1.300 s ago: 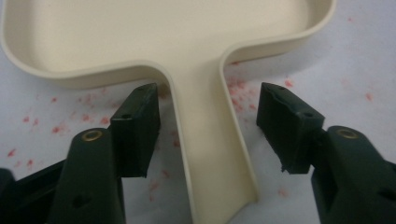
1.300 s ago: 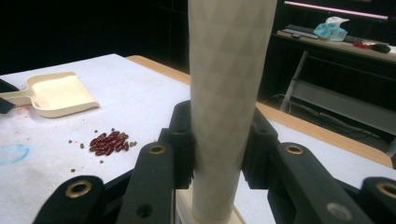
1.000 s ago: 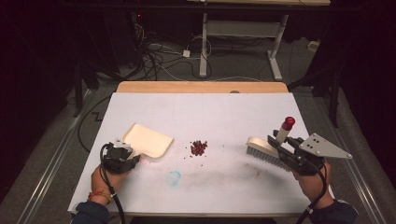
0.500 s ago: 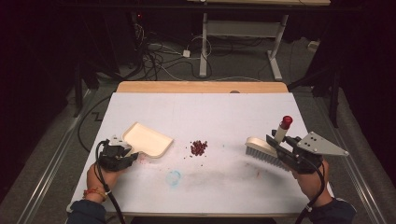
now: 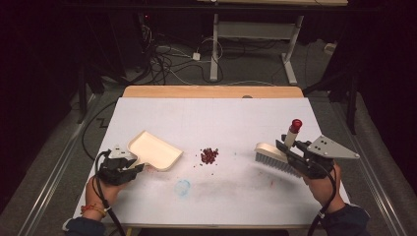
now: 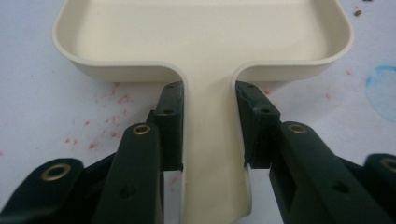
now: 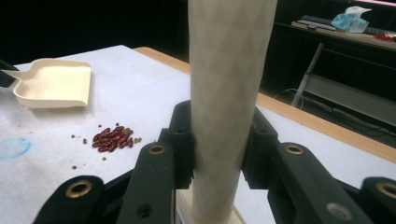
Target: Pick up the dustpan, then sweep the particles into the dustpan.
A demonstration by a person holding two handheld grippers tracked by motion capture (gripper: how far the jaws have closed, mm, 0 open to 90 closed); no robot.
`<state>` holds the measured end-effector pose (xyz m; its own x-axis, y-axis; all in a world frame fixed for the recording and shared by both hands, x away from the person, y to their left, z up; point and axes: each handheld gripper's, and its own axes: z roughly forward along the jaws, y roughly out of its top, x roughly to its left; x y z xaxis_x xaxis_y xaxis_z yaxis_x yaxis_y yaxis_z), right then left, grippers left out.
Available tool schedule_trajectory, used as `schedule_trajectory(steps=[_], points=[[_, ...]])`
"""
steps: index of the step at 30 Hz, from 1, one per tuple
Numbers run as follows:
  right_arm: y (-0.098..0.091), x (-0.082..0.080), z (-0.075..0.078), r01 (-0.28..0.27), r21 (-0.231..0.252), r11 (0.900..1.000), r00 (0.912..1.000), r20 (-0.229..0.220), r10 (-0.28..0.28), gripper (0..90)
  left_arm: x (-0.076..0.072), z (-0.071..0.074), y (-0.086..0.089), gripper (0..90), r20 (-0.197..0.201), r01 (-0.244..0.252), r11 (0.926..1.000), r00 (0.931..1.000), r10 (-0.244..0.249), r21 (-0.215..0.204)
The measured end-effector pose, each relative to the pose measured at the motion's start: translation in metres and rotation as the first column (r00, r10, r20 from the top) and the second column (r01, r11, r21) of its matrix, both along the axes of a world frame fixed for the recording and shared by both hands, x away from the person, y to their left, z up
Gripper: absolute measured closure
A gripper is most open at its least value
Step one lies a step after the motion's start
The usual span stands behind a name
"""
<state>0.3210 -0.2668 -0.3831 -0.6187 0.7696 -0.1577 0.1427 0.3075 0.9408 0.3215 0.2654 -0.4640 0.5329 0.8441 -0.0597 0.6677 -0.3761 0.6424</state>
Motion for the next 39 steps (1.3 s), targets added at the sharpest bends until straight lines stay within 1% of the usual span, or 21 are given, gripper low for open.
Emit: schedule_trajectory(steps=[2,6,8,10,14,18,19,20,22,23,24,25,26,28,29,31,33,34,37,38,39], points=[[0.002,0.003,-0.001,-0.005,-0.004,1.0,1.0,-0.002,0.005,70.3,-0.006,0.003,-0.001,64.0,-0.016,0.017,0.9999,0.9997,-0.017,-0.004],[0.005,0.006,-0.002,-0.011,-0.012,0.9999,0.9999,-0.005,0.011,70.3,-0.012,0.005,-0.002,64.0,-0.019,0.023,0.9997,0.9996,-0.023,0.0],[0.006,0.006,-0.002,-0.012,-0.013,0.9998,0.9999,-0.006,0.012,70.3,-0.015,0.005,-0.003,64.0,-0.02,0.03,0.9995,0.9993,-0.03,-0.006],[0.007,0.009,-0.002,-0.015,-0.012,0.9998,0.9999,-0.007,0.015,70.3,-0.02,0.005,-0.004,64.0,-0.024,0.049,0.9988,0.9985,-0.049,0.004],[0.008,0.011,-0.003,-0.012,-0.012,0.9999,0.9999,-0.008,0.012,70.3,-0.027,0.005,-0.006,64.0,-0.032,0.072,0.9974,0.9969,-0.072,0.005],[0.012,0.015,-0.006,-0.004,0.002,1.0,0.9996,-0.026,0.004,70.3,-0.036,0.006,-0.011,64.0,-0.049,0.117,0.993,0.992,-0.116,0.011],[0.012,0.015,-0.006,-0.004,0.002,1.0,0.9996,-0.026,0.004,70.3,-0.037,0.006,-0.013,64.0,-0.051,0.126,0.9919,0.9908,-0.126,0.011],[0.016,0.016,-0.007,-0.014,-0.012,0.9998,0.9997,-0.022,0.014,70.2,-0.04,0.007,-0.018,63.9,-0.053,0.148,0.9889,0.9876,-0.148,0.01],[0.018,0.017,-0.008,-0.016,-0.013,0.9998,0.9996,-0.026,0.015,70.3,-0.041,0.007,-0.021,63.9,-0.058,0.157,0.9875,0.986,-0.156,0.008],[0.018,0.018,-0.008,-0.015,-0.014,0.9998,0.9996,-0.025,0.014,70.2,-0.042,0.008,-0.023,63.9,-0.061,0.167,0.9859,0.9843,-0.166,0.011],[0.019,0.019,-0.008,-0.011,-0.011,0.9999,0.9996,-0.026,0.011,70.2,-0.045,0.008,-0.027,63.9,-0.065,0.187,0.9822,0.9806,-0.185,0.022],[0.019,0.019,-0.008,-0.011,-0.011,0.9999,0.9996,-0.026,0.011,70.2,-0.045,0.008,-0.027,63.9,-0.065,0.187,0.9822,0.9806,-0.185,0.022],[0.02,0.02,-0.008,-0.011,-0.009,0.9999,0.9996,-0.025,0.01,70.3,-0.046,0.008,-0.03,63.9,-0.069,0.198,0.9799,0.9783,-0.195,0.028],[0.023,0.027,-0.007,-0.002,0.004,1.0,0.9996,-0.027,0.002,70.3,-0.047,0.007,-0.034,63.9,-0.074,0.204,0.9785,0.9768,-0.201,0.034],[0.024,0.03,-0.007,0.003,0.014,0.9999,0.9996,-0.028,-0.003,70.3,-0.047,0.007,-0.035,63.9,-0.078,0.21,0.9767,0.9755,-0.206,0.046],[0.026,0.033,-0.006,0.01,0.024,0.9997,0.9996,-0.027,-0.01,70.3,-0.047,0.007,-0.037,63.9,-0.08,0.211,0.9761,0.9751,-0.207,0.052],[0.031,0.04,-0.005,0.025,0.041,0.9989,0.9994,-0.027,-0.023,70.3,-0.045,0.008,-0.039,63.9,-0.076,0.217,0.9747,0.9741,-0.213,0.053],[0.036,0.046,-0.004,0.041,0.051,0.9979,0.999,-0.02,-0.04,70.3,-0.044,0.008,-0.04,63.9,-0.075,0.219,0.9743,0.9739,-0.214,0.055],[0.05,0.058,-0.004,0.051,0.045,0.9977,0.9987,-0.007,-0.051,70.3,-0.043,0.006,-0.045,63.8,-0.077,0.231,0.971,0.9709,-0.227,0.061],[0.05,0.058,-0.004,0.051,0.045,0.9977,0.9987,-0.007,-0.051,70.3,-0.042,0.006,-0.046,63.8,-0.077,0.234,0.9705,0.9703,-0.229,0.058],[0.058,0.066,-0.005,0.062,0.053,0.9966,0.998,-0.011,-0.062,70.3,-0.042,0.005,-0.048,63.9,-0.078,0.242,0.9688,0.9683,-0.238,0.053]])
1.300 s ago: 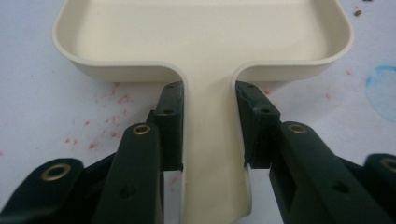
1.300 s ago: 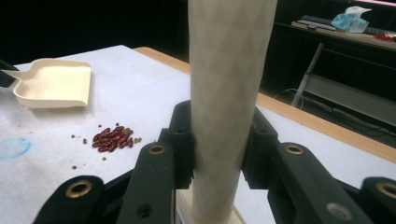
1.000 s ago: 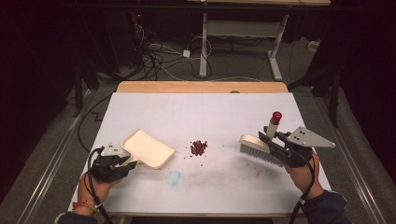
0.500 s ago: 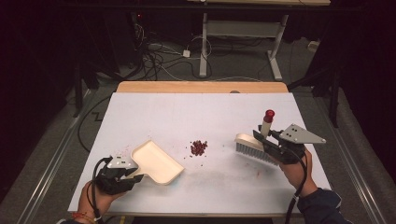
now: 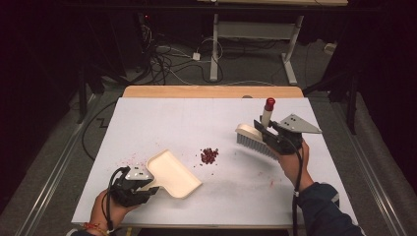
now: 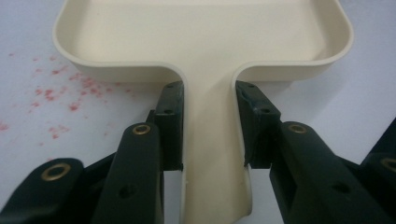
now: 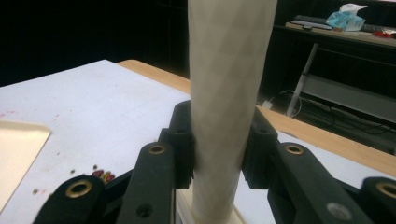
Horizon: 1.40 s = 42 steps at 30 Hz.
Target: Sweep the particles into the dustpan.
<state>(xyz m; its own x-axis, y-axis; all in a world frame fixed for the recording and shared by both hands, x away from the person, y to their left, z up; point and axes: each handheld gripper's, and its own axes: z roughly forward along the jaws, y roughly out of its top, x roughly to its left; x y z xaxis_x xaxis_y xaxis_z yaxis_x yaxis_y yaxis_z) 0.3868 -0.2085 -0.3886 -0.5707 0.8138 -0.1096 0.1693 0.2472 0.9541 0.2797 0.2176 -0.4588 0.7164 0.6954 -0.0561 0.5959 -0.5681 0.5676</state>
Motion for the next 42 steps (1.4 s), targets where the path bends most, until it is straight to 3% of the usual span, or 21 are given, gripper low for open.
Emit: schedule_trajectory(steps=[2,9,15,16,18,19,21,28,36,42], points=[[0.003,0.003,0.0,0.006,0.002,1.0,1.0,0.003,-0.006,70.3,0.0,0.0,-0.003,63.8,0.002,0.008,1.0,1.0,-0.008,0.002],[0.04,0.031,-0.008,0.049,-0.004,0.9988,0.9985,0.023,-0.049,70.2,-0.003,-0.001,-0.013,63.8,-0.003,0.026,0.9997,0.9997,-0.026,0.001],[0.066,0.037,-0.021,0.057,-0.025,0.9981,0.998,0.028,-0.056,70.3,-0.006,-0.004,-0.027,63.7,-0.005,0.015,0.9998,0.9999,-0.015,-0.011],[0.077,0.036,-0.025,0.033,-0.043,0.9985,0.999,0.031,-0.032,70.3,-0.007,-0.006,-0.033,63.7,-0.004,0.019,0.9998,0.9998,-0.019,0.008],[0.081,0.036,-0.027,0.026,-0.046,0.9986,0.9994,0.026,-0.025,70.3,-0.006,-0.008,-0.036,63.7,-0.008,0.018,0.9998,0.9998,-0.018,0.01],[0.088,0.034,-0.032,-0.001,-0.037,0.9993,1.0,0.004,0.001,70.3,-0.006,-0.008,-0.039,63.7,-0.014,0.021,0.9997,0.9997,-0.021,0.015],[0.095,0.029,-0.034,-0.022,-0.033,0.9992,0.9997,0.006,0.023,70.3,-0.006,-0.009,-0.042,63.7,-0.01,0.018,0.9997,0.9998,-0.018,0.017],[0.108,0.008,-0.037,-0.113,-0.036,0.993,0.9936,-0.002,0.113,69.9,-0.004,-0.009,-0.049,63.7,-0.009,0.004,0.9998,0.9999,-0.004,0.021],[0.115,-0.005,-0.04,-0.149,-0.037,0.9882,0.9889,-0.005,0.149,69.2,0.006,-0.017,-0.058,63.6,-0.014,-0.04,0.9986,0.9991,0.04,0.035],[0.118,-0.012,-0.041,-0.168,-0.001,0.9857,0.9856,-0.015,0.168,69.2,0.01,-0.018,-0.06,63.6,-0.01,-0.054,0.998,0.9985,0.054,0.034]])
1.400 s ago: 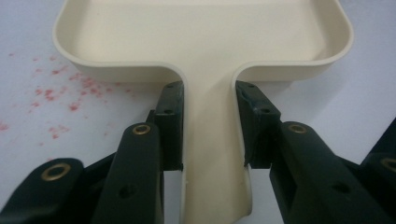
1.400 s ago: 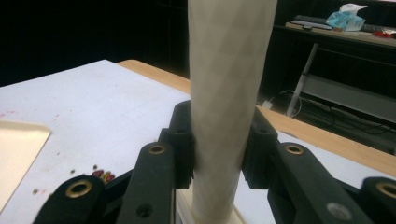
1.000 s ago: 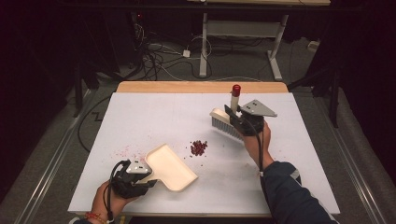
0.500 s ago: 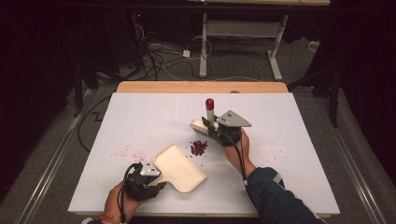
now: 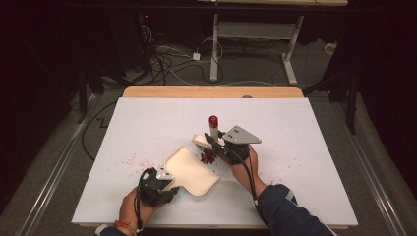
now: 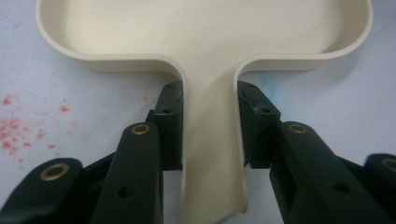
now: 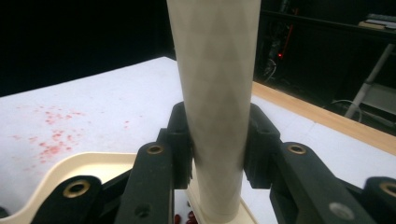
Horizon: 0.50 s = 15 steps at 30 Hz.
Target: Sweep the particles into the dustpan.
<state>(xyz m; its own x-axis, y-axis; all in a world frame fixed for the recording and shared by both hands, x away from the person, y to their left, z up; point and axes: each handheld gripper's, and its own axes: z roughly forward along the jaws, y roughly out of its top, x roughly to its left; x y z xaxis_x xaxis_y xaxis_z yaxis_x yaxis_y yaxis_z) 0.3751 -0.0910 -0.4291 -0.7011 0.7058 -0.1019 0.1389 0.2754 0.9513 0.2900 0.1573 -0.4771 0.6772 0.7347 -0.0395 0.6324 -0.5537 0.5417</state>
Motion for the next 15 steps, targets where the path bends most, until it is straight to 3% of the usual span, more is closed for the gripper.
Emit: schedule_trajectory(steps=[15], points=[[0.02,-0.023,0.004,-0.084,0.026,0.9962,0.9963,-0.017,0.084,70.1,0.013,-0.002,0.0,63.6,-0.005,-0.024,0.9996,0.9997,0.024,-0.013]])
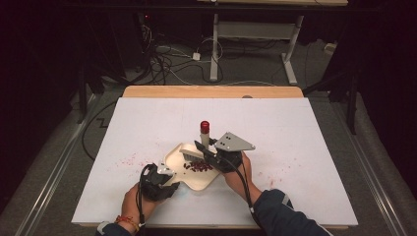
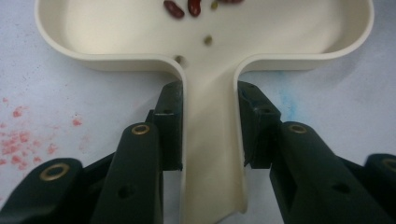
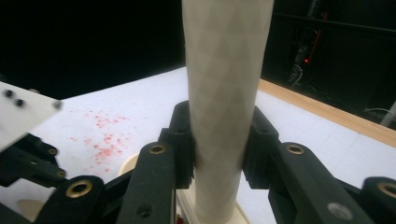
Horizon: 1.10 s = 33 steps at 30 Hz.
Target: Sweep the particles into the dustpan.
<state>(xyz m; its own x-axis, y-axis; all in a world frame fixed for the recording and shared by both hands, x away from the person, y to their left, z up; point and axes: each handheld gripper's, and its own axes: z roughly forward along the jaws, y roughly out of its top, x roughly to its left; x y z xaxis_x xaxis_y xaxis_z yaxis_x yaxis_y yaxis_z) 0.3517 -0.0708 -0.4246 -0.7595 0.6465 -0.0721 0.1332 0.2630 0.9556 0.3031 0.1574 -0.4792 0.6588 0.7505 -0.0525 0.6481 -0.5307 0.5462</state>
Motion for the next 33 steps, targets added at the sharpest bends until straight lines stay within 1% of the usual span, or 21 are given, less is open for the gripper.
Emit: schedule_trajectory(steps=[2,3,4,5,6,7,10,14,15,19,20,21,22,23,26,29,30,32,33], points=[[0.003,-0.003,0.0,-0.018,-0.001,0.9998,0.9998,-0.004,0.018,70.2,0.0,0.0,0.0,63.6,0.002,0.003,1.0,1.0,-0.003,0.005],[0.003,-0.003,0.0,-0.018,-0.001,0.9998,0.9998,-0.004,0.018,70.2,0.0,0.0,0.0,63.6,0.002,0.003,1.0,1.0,-0.003,0.005],[0.006,-0.007,0.0,-0.032,-0.01,0.9994,0.9995,0.005,0.032,70.1,0.0,0.001,0.0,63.6,0.003,0.007,1.0,1.0,-0.007,0.005],[0.007,-0.007,0.0,-0.036,-0.008,0.9993,0.9993,0.005,0.036,70.2,0.0,0.001,0.0,63.5,0.007,0.007,1.0,1.0,-0.007,0.003],[0.007,-0.009,0.0,-0.037,-0.005,0.9993,0.9993,0.006,0.037,70.2,0.0,0.001,0.0,63.5,0.007,0.007,1.0,1.0,-0.007,0.003],[0.007,-0.009,0.0,-0.037,-0.005,0.9993,0.9993,0.006,0.037,70.2,0.0,0.001,0.001,63.5,0.007,0.019,0.9997,0.9998,-0.02,0.014],[0.007,-0.011,0.003,-0.044,-0.004,0.999,0.9989,0.017,0.044,70.3,0.0,0.002,0.001,63.5,0.01,0.024,0.9996,0.9997,-0.024,0.015],[0.001,-0.01,0.008,-0.034,0.009,0.9994,0.9989,0.032,0.033,70.3,0.0,0.003,0.002,63.5,0.016,0.028,0.9995,0.9995,-0.028,0.018],[-0.001,-0.01,0.01,-0.026,0.017,0.9995,0.9992,0.031,0.025,70.3,0.0,0.003,0.003,63.5,0.015,0.034,0.9991,0.9993,-0.035,0.024],[-0.014,-0.011,0.021,-0.02,0.052,0.9984,0.9986,0.05,0.018,70.3,-0.001,0.004,0.003,63.6,0.011,0.034,0.9992,0.9993,-0.034,0.023],[-0.018,-0.012,0.024,-0.013,0.064,0.9979,0.9981,0.061,0.009,70.3,-0.001,0.004,0.003,63.6,0.011,0.034,0.9992,0.9993,-0.034,0.023],[-0.023,-0.012,0.027,-0.005,0.071,0.9975,0.9979,0.065,0.0,70.3,-0.002,0.004,0.004,63.6,0.014,0.043,0.9985,0.999,-0.043,0.034],[-0.023,-0.012,0.027,-0.005,0.071,0.9975,0.9979,0.065,0.0,70.3,-0.002,0.004,0.004,63.6,0.014,0.043,0.9985,0.999,-0.043,0.034],[-0.035,-0.012,0.032,0.011,0.066,0.9978,0.9973,0.071,-0.015,70.3,-0.004,0.005,0.005,63.6,0.011,0.052,0.9979,0.9985,-0.053,0.038],[-0.051,-0.012,0.036,0.038,0.057,0.9976,0.9955,0.084,-0.043,70.2,-0.008,0.007,0.007,63.6,0.005,0.067,0.9969,0.9977,-0.067,0.042],[-0.067,-0.009,0.034,0.082,0.037,0.996,0.9925,0.088,-0.085,70.3,-0.013,0.008,0.008,63.6,-0.003,0.089,0.9951,0.996,-0.089,0.043],[-0.072,-0.008,0.033,0.1,0.036,0.9943,0.9916,0.079,-0.103,70.3,-0.015,0.009,0.008,63.6,-0.007,0.095,0.9946,0.9955,-0.094,0.044],[-0.079,-0.003,0.029,0.139,0.027,0.99,0.9874,0.074,-0.14,70.3,-0.017,0.01,0.007,63.6,-0.006,0.103,0.9934,0.9947,-0.103,0.05],[-0.082,-0.001,0.027,0.162,0.021,0.9865,0.9836,0.076,-0.163,70.2,-0.018,0.01,0.006,63.6,-0.005,0.105,0.9932,0.9945,-0.105,0.051]])
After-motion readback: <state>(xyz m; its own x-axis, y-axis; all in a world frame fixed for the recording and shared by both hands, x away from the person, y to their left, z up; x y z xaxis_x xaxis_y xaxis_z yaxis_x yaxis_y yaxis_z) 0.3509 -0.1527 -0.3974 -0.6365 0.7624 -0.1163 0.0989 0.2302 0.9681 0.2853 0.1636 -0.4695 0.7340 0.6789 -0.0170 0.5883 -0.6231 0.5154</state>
